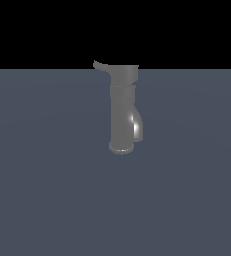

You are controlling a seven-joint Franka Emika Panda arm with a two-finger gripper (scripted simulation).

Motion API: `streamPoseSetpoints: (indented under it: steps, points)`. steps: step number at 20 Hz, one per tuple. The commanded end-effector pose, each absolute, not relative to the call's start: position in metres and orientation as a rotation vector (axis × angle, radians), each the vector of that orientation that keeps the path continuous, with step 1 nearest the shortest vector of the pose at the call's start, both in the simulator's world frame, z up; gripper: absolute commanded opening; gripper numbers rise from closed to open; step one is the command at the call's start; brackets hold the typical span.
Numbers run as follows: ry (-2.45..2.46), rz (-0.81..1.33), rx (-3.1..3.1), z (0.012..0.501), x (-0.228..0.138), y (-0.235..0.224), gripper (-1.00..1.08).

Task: Turn on the faucet by rotating a designated handle.

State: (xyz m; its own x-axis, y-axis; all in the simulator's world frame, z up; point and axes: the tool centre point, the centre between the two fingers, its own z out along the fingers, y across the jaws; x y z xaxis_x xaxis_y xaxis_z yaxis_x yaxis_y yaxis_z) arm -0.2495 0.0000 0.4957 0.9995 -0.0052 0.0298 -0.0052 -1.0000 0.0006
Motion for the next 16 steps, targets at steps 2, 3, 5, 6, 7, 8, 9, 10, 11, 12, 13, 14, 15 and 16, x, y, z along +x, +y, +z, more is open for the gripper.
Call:
streamPoseSetpoints:
  steps: [2,3,5,6,7,8,9,10,11,12,13,14,15,16]
  points:
    - [-0.009,0.047,3.141,0.496,-0.249,0.000,-1.00]
    - [-0.012,0.047,3.141,0.495,-0.249,0.000,-1.00]
    - [-0.022,0.047,3.141,0.494,-0.248,0.002,-1.00]
    - [-0.030,0.046,3.141,0.494,-0.248,0.002,-1.00]
    - [-0.039,0.046,3.140,0.493,-0.247,0.003,-1.00]
    - [-0.051,0.046,3.140,0.492,-0.246,0.005,-1.00]
    - [-0.063,0.046,3.140,0.491,-0.245,0.006,-1.00]
    - [-0.078,0.045,3.140,0.490,-0.243,0.008,-1.00]
    - [-0.095,0.045,3.140,0.488,-0.242,0.010,-1.00]
    - [-0.113,0.045,3.139,0.487,-0.240,0.012,-1.00]
    - [-0.133,0.044,3.138,0.485,-0.238,0.014,-1.00]
    - [-0.154,0.044,3.138,0.483,-0.236,0.016,-1.00]
    - [-0.178,0.043,3.136,0.481,-0.234,0.019,-1.00]
    - [-0.203,0.043,3.135,0.479,-0.231,0.021,-1.00]
